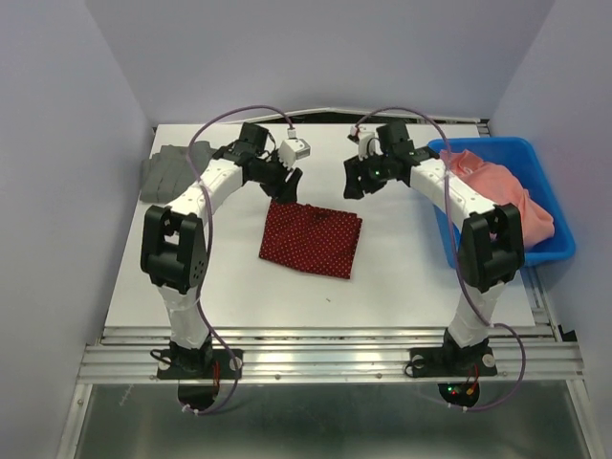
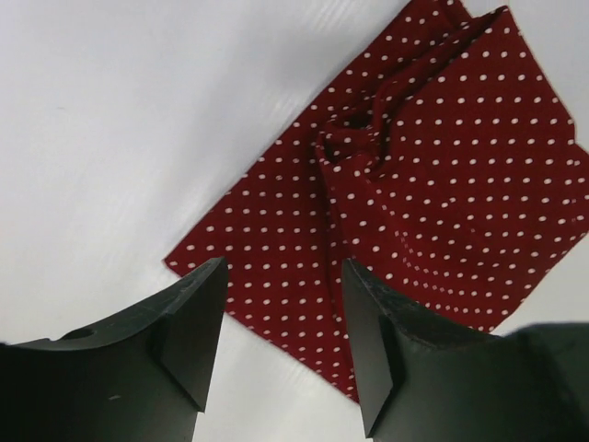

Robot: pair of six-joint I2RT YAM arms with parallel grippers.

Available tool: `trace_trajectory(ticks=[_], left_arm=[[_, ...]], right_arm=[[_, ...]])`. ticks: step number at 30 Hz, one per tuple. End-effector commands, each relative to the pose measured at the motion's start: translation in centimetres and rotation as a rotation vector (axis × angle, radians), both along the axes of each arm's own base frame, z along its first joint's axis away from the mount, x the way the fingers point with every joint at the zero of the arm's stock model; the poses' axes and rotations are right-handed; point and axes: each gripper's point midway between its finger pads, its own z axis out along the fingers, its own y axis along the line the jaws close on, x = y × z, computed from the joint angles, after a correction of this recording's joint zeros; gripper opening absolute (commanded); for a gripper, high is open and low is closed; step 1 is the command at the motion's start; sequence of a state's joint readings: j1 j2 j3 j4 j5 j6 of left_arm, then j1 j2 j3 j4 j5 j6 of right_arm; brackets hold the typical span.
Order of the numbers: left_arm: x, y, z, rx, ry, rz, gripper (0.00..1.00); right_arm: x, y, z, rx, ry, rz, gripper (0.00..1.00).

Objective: Fold and stack the skirts
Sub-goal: Fold the skirt

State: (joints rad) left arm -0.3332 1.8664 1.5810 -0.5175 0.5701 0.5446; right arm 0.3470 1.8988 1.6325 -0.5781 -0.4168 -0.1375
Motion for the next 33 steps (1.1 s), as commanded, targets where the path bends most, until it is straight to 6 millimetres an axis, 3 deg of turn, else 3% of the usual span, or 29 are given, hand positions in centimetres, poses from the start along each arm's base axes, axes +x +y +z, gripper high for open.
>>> trace_trajectory(ticks=[1,4,12,16,18,21,23,24,27,28,29,31,33], left_arm=[[-0.1,-3.2,1.7,-0.174,0.035,-0.001,0.66],[0.1,-3.7,0.3,-0.187,0.068,0.005,0.66],[-0.8,-4.4,-3.3,-0.174,0.143,-0.030,0.66],[-1.5,-4.9,-4.1,-0.169,0.152,-0.054,0.66],[-1.8,-4.9,-4.8,-0.161,0.164,-0.056,0.64],[-1.9,-5.2,-5.3,-0.159,0.171,-0.062,0.54],[-1.2,-5.2,-5.1,-0.165,0.162,-0.042,0.33],[-1.0,-5.2,-4.9,-0.168,0.155,-0.033,0.17],[0.3,-4.4,-3.7,-0.204,0.125,0.027,0.00],[0.8,-4.1,-3.3,-0.207,0.107,0.041,0.00],[1.1,-3.8,-3.1,-0.210,0.101,0.051,0.00],[1.6,-3.3,-3.2,-0.212,0.108,0.075,0.00],[2.0,-2.9,-4.0,-0.208,0.126,0.095,0.00]], right_arm=[[-5.3,2.0,-1.8,0.066,0.126,0.097,0.63],[-6.2,2.0,-3.9,0.051,0.160,0.108,0.65],[-5.5,1.1,-8.1,-0.035,0.181,0.107,0.68],[-5.2,1.1,-8.6,-0.044,0.174,0.109,0.60],[-4.9,1.1,-8.6,-0.047,0.166,0.109,0.51],[-4.5,1.1,-8.9,-0.061,0.160,0.109,0.38],[-4.1,1.0,-8.6,-0.069,0.146,0.107,0.33],[-4.0,1.0,-8.4,-0.071,0.141,0.108,0.32],[-3.6,0.7,-7.3,-0.083,0.103,0.106,0.20],[-3.5,0.5,-7.3,-0.095,0.092,0.106,0.11],[-3.4,0.4,-7.0,-0.100,0.082,0.106,0.11],[-3.3,0.3,-7.0,-0.109,0.074,0.106,0.01],[-2.9,0.0,-7.4,-0.128,0.067,0.095,0.01]])
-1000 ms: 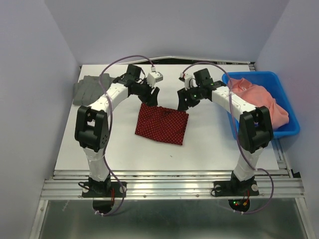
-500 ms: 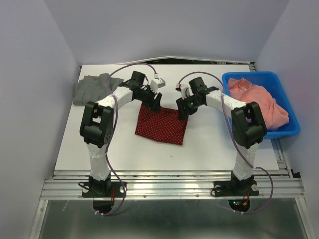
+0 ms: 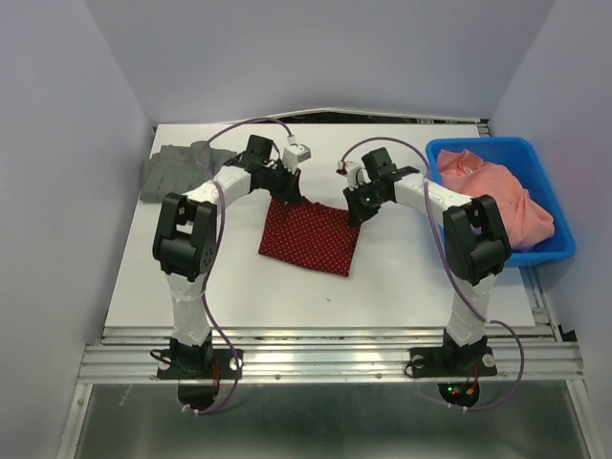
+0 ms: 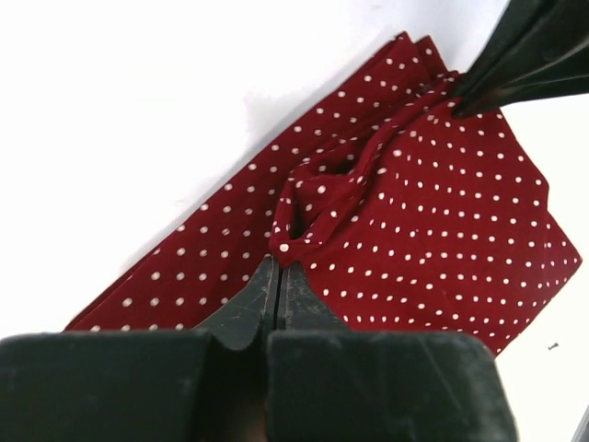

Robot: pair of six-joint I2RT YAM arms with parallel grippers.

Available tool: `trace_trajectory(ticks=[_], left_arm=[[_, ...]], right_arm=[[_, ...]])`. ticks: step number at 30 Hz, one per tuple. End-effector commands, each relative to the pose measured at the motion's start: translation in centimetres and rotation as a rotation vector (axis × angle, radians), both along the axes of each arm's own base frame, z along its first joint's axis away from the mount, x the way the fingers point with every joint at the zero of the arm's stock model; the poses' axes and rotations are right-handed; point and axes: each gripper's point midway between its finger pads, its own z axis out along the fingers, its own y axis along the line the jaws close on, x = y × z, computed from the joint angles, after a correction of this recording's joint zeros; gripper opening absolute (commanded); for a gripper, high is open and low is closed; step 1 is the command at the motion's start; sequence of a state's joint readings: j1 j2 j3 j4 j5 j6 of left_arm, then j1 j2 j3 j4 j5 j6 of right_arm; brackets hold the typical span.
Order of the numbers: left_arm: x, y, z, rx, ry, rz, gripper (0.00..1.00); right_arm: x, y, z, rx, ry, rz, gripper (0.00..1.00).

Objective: Fold and stack the skirts
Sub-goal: Fold the skirt, then neatly place the folded skirt to the corner

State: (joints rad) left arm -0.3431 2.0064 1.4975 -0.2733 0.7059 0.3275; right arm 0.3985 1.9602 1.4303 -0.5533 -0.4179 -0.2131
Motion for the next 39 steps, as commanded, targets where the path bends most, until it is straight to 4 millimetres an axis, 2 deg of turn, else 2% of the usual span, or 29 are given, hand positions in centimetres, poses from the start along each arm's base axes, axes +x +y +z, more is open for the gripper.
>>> trace_trajectory(ticks=[1,3,7,11,13,14,15,16,17,18,19,20,21,22,24,25,26,27,28,29,30,32,33,34,39], left_arm=[[1.8,1.1,1.3,-0.032,-0.031,0.064,0.00],[2.4,1.6,0.6,-0.018,-0.033,0.092,0.00],[4.1,3.4,-2.1,0.031,-0.005,0.171,0.00],[4.9,4.3,-4.5,0.073,0.011,0.186,0.00],[5.0,4.2,-4.6,0.077,0.016,0.175,0.02],[5.0,4.1,-4.5,0.073,0.011,0.167,0.06],[5.0,4.0,-4.2,0.067,0.006,0.164,0.10],[5.2,4.0,-3.2,0.057,-0.011,0.169,0.19],[5.3,3.9,-2.4,0.051,-0.020,0.175,0.25],[5.4,3.9,-0.6,0.035,-0.050,0.179,0.29],[5.6,3.9,0.7,0.025,-0.065,0.193,0.36],[5.6,4.0,1.7,0.024,-0.082,0.208,0.39],[5.6,4.1,4.3,0.008,-0.127,0.222,0.42],[5.4,4.5,5.2,0.005,-0.127,0.252,0.46],[4.5,4.9,6.9,-0.014,-0.134,0.274,0.53],[3.3,5.8,8.3,-0.031,-0.147,0.293,0.69],[2.9,6.1,9.2,-0.053,-0.161,0.314,0.81],[2.2,6.6,11.2,-0.075,-0.198,0.334,0.85],[1.1,7.4,9.8,-0.064,-0.166,0.359,0.91],[0.6,7.7,9.9,-0.073,-0.165,0.375,0.91],[-0.7,8.2,9.5,-0.083,-0.137,0.399,0.92],[-1.7,9.2,9.1,-0.107,-0.124,0.433,0.89],[-3.1,9.7,8.5,-0.122,-0.089,0.474,0.87],[-3.5,10.2,8.1,-0.133,-0.069,0.516,0.86],[-5.6,13.0,7.0,-0.186,-0.039,0.681,0.80]], right_arm=[[2.5,-0.3,1.7,-0.021,-0.111,-0.009,0.01],[3.2,-0.6,1.3,-0.041,-0.135,-0.028,0.01],[4.0,-1.5,-0.5,-0.094,-0.162,-0.060,0.01],[4.8,-2.1,-2.2,-0.136,-0.165,-0.096,0.01],[5.2,-2.0,-2.3,-0.133,-0.161,-0.121,0.06],[5.3,-1.9,-2.2,-0.129,-0.159,-0.122,0.12],[5.4,-1.7,-1.9,-0.118,-0.162,-0.126,0.16],[5.7,-1.5,-1.4,-0.108,-0.168,-0.134,0.20],[5.8,-1.4,-0.9,-0.099,-0.167,-0.139,0.25],[6.5,-1.0,0.6,-0.081,-0.191,-0.144,0.36],[6.8,-0.8,1.5,-0.073,-0.201,-0.149,0.42],[6.9,-0.8,2.3,-0.073,-0.200,-0.153,0.50],[7.7,-0.5,4.3,-0.057,-0.233,-0.160,0.55],[8.0,-0.4,5.7,-0.044,-0.248,-0.176,0.59],[8.2,-0.4,7.8,-0.031,-0.274,-0.190,0.64],[8.6,-0.1,10.0,-0.002,-0.308,-0.193,0.64],[8.2,0.2,10.8,0.020,-0.298,-0.194,0.64],[8.1,0.4,11.5,0.036,-0.297,-0.194,0.64],[7.8,1.1,12.7,0.062,-0.304,-0.188,0.64],[7.4,1.7,13.1,0.078,-0.296,-0.174,0.63],[7.2,1.7,13.3,0.082,-0.291,-0.174,0.62],[6.3,3.4,13.9,0.099,-0.291,-0.150,0.61],[6.1,4.0,14.0,0.101,-0.292,-0.144,0.59],[6.0,4.7,14.2,0.106,-0.296,-0.136,0.59],[4.5,10.0,13.5,0.107,-0.290,-0.084,0.54]])
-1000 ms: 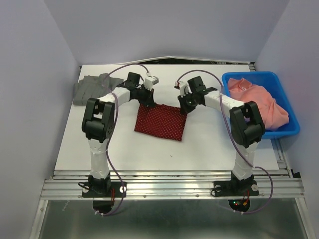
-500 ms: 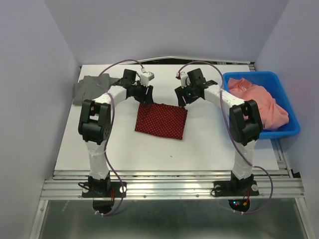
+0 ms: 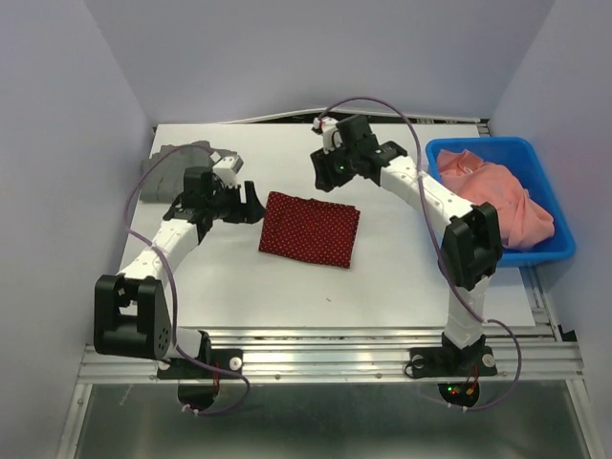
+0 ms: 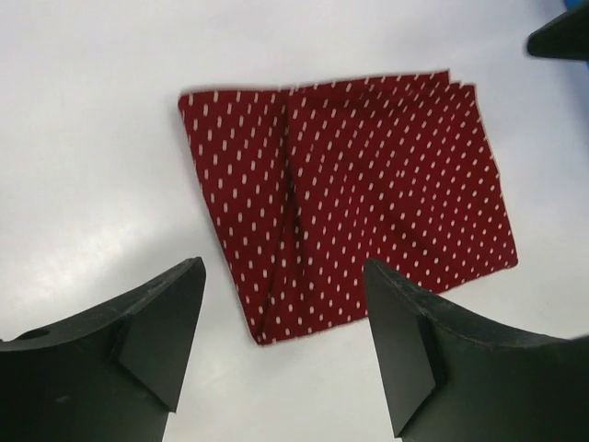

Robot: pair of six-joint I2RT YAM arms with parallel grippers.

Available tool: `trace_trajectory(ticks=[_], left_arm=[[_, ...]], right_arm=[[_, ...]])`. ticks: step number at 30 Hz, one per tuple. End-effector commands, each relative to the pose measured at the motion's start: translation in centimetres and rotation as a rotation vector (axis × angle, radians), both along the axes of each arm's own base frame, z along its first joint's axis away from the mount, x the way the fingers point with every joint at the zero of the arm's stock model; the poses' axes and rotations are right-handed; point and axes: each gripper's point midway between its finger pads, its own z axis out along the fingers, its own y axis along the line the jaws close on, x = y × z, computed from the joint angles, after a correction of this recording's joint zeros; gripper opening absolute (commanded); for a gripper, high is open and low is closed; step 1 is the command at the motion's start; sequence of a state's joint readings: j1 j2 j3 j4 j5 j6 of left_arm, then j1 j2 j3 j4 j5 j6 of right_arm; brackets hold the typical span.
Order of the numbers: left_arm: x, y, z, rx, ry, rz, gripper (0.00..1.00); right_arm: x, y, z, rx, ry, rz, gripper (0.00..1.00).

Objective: Fold and stack the skirts
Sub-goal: Neatly place the folded skirt to the corner

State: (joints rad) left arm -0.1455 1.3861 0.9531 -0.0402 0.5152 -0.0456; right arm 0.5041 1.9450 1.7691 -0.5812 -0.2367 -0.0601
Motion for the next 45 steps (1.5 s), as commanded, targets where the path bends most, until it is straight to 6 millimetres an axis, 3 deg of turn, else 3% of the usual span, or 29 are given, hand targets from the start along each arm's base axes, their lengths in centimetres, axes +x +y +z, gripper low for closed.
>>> trace_trajectory(ticks=[1,3,5,6,8,14,21,25,33,35,37,40,42,45], left_arm=[[-1.5,2.5,-0.5,-0.101,0.040,0.165,0.81],[-1.8,3.5,-0.4,-0.109,0.029,0.195,0.81],[-2.2,5.1,-0.2,-0.102,0.019,0.248,0.98],[-2.4,5.2,-0.1,-0.100,0.016,0.248,0.98],[-2.6,7.3,-0.4,-0.106,0.036,0.302,0.98],[-3.6,9.4,-2.1,-0.190,0.133,0.302,0.98],[-3.9,9.8,-2.8,-0.197,0.148,0.304,0.98],[-3.9,9.9,-3.6,-0.194,0.150,0.319,0.99],[-3.6,10.0,-5.9,-0.207,0.229,0.345,0.99],[-3.4,9.7,-6.4,-0.220,0.237,0.334,0.99],[-3.4,9.2,-6.9,-0.221,0.252,0.325,0.98],[-3.6,7.8,-7.6,-0.213,0.268,0.278,0.98],[-3.7,6.4,-8.2,-0.234,0.292,0.233,0.97],[-3.2,5.3,-8.9,-0.267,0.311,0.203,0.94]], right_arm=[[-2.0,6.6,0.8,0.033,-0.010,0.072,0.53],[-2.8,8.8,-0.1,0.044,0.024,0.077,0.50],[-3.3,11.6,-1.4,0.044,0.041,0.093,0.47],[-3.4,12.4,-1.9,0.041,0.042,0.096,0.47],[-3.2,14.3,-3.4,0.025,0.040,0.089,0.47],[-1.4,17.2,-6.9,-0.002,0.020,0.040,0.46],[1.5,17.3,-9.0,-0.042,-0.034,-0.066,0.43],[2.0,17.9,-9.3,-0.025,-0.038,-0.071,0.44],[1.6,18.4,-12.0,-0.031,0.008,-0.054,0.44],[1.6,18.3,-13.0,-0.045,0.016,-0.050,0.42],[1.2,18.5,-13.7,-0.048,0.033,-0.027,0.28],[0.2,19.5,-13.0,-0.003,0.062,0.034,0.02],[-0.1,19.8,-12.3,0.017,0.062,0.057,0.01],[0.1,20.1,-8.8,0.090,0.034,0.067,0.01]])
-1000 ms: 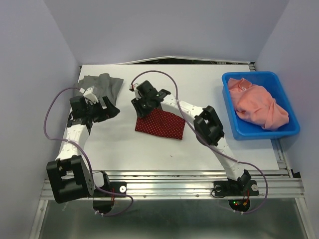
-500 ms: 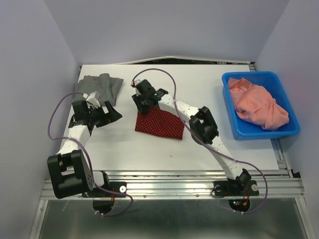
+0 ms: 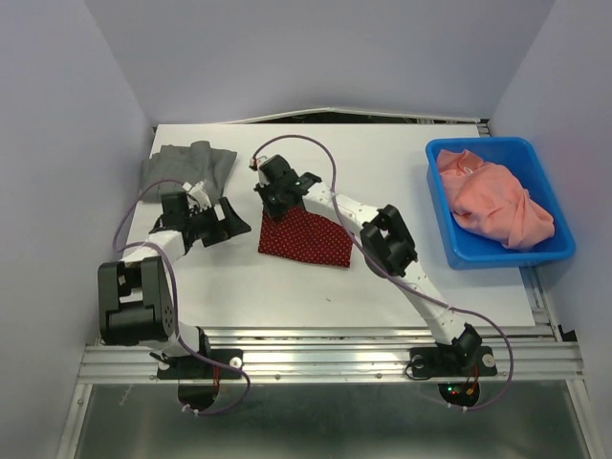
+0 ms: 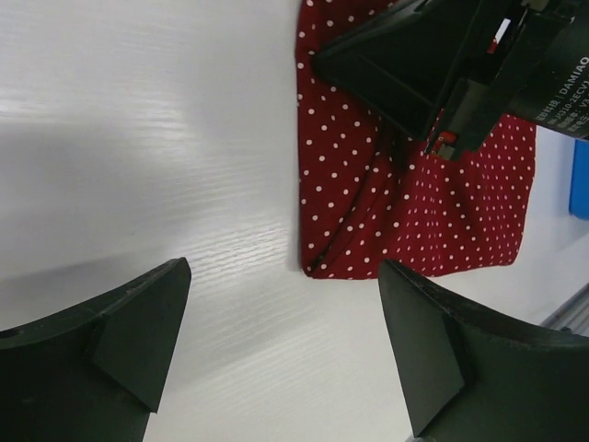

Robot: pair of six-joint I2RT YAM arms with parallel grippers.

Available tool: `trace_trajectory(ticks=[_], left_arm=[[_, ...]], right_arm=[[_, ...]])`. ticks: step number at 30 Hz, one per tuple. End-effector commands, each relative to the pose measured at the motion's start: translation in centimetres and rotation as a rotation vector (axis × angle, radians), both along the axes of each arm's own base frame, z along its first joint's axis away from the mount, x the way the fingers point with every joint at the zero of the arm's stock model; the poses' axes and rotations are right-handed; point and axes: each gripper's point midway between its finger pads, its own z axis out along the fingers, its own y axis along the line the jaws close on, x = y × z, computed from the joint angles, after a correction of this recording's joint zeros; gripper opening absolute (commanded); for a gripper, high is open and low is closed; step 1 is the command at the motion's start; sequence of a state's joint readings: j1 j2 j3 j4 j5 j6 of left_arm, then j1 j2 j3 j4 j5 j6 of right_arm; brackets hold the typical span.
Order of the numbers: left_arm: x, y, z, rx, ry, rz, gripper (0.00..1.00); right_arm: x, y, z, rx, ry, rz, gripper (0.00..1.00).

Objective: Fold and stack the skirts
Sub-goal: Neatly place the folded skirt to the corner

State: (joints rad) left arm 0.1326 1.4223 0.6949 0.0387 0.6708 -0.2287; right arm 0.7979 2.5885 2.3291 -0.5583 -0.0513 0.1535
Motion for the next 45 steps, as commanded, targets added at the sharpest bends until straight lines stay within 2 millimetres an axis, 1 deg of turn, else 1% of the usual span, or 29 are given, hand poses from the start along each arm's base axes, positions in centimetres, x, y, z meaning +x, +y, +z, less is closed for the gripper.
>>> trace_trajectory(ticks=[1,2,3,4,5,6,8,11,12,14,15,16,19,20,22,23,27,32,33,34,36,37,38,39,40,41,43,44,45], left_arm=[[0.8,-1.7,-0.6,-0.054,-0.018,-0.053,0.94],[1.4,-2.4,0.0,-0.090,-0.023,-0.048,0.94],[1.7,-2.5,0.0,-0.094,-0.030,-0.047,0.94],[2.1,-2.6,-0.3,-0.101,-0.026,-0.042,0.94],[2.8,-2.7,0.0,-0.111,-0.050,-0.029,0.94],[3.1,-2.7,-0.2,-0.114,-0.051,-0.023,0.94],[3.7,-3.2,-0.1,-0.113,-0.074,-0.025,0.94],[4.1,-4.2,-0.7,-0.115,-0.082,-0.043,0.95],[4.1,-4.9,-0.8,-0.117,-0.082,-0.058,0.96],[4.4,-5.2,-1.8,-0.133,-0.057,-0.049,0.97],[4.2,-6.3,-2.0,-0.137,-0.052,-0.077,0.97],[4.1,-6.8,-2.8,-0.147,-0.028,-0.079,0.97],[4.6,-7.6,-3.4,-0.169,-0.035,-0.088,0.98],[4.6,-7.8,-3.6,-0.177,-0.034,-0.090,0.98],[4.7,-8.2,-3.6,-0.198,-0.043,-0.102,0.98],[4.8,-8.6,-3.1,-0.219,-0.066,-0.116,0.98],[4.8,-9.8,-2.3,-0.272,-0.093,-0.162,0.97],[4.4,-10.6,-2.5,-0.306,-0.077,-0.189,0.95],[4.4,-10.7,-2.5,-0.307,-0.080,-0.187,0.94],[4.0,-10.7,-2.9,-0.318,-0.060,-0.179,0.94],[3.9,-10.7,-2.8,-0.328,-0.069,-0.172,0.94],[3.8,-10.7,-2.7,-0.334,-0.070,-0.168,0.94],[3.8,-10.7,-2.8,-0.337,-0.068,-0.155,0.92],[3.8,-10.7,-2.8,-0.337,-0.068,-0.155,0.92],[3.9,-10.6,-3.1,-0.335,-0.062,-0.148,0.86],[4.2,-10.5,-3.2,-0.326,-0.061,-0.135,0.72],[4.5,-10.4,-3.7,-0.310,-0.047,-0.130,0.57],[5.2,-10.1,-3.9,-0.284,-0.034,-0.106,0.40],[5.5,-9.9,-4.1,-0.242,-0.045,-0.110,0.33]], right_arm=[[0.6,1.5,5.9,0.153,-0.048,0.045,0.01],[1.0,1.1,7.6,0.186,-0.060,0.039,0.01],[0.6,1.3,8.4,0.203,-0.055,0.055,0.01],[0.8,1.1,9.2,0.221,-0.057,0.054,0.00],[0.5,1.2,10.4,0.249,-0.056,0.061,0.01],[0.5,1.0,10.8,0.271,-0.048,0.066,0.00],[-0.2,1.2,11.9,0.308,-0.038,0.081,0.00],[-0.4,1.0,12.2,0.330,-0.016,0.095,0.00],[-0.7,1.1,12.1,0.334,-0.003,0.099,0.00],[-1.0,1.1,12.1,0.339,0.009,0.103,0.00],[-1.1,1.1,12.1,0.340,0.013,0.106,0.01],[-0.9,0.7,12.1,0.343,0.016,0.102,0.01],[-1.0,0.6,12.3,0.347,0.019,0.106,0.00],[-0.7,0.3,12.3,0.349,0.021,0.100,0.00],[-0.9,0.4,12.4,0.356,0.027,0.108,0.00],[-0.9,0.4,12.4,0.355,0.026,0.109,0.01],[-1.0,0.6,12.2,0.361,0.035,0.117,0.00],[-0.7,0.7,11.9,0.359,0.033,0.109,0.00],[0.0,0.3,11.9,0.357,0.021,0.097,0.00],[0.1,0.3,12.0,0.357,0.016,0.096,0.01],[0.4,0.4,12.2,0.358,0.007,0.089,0.00],[1.0,0.0,12.3,0.360,0.003,0.075,0.00],[1.5,-0.3,12.6,0.371,0.001,0.070,0.00],[1.5,-0.3,12.6,0.373,0.003,0.068,0.00],[1.5,-0.3,12.6,0.374,0.005,0.070,0.00],[1.5,-0.2,13.0,0.381,-0.003,0.073,0.00],[1.4,-0.1,13.4,0.389,-0.005,0.078,0.00],[1.4,-0.1,13.6,0.394,-0.006,0.080,0.01],[1.8,-0.4,13.9,0.399,-0.010,0.074,0.01]])
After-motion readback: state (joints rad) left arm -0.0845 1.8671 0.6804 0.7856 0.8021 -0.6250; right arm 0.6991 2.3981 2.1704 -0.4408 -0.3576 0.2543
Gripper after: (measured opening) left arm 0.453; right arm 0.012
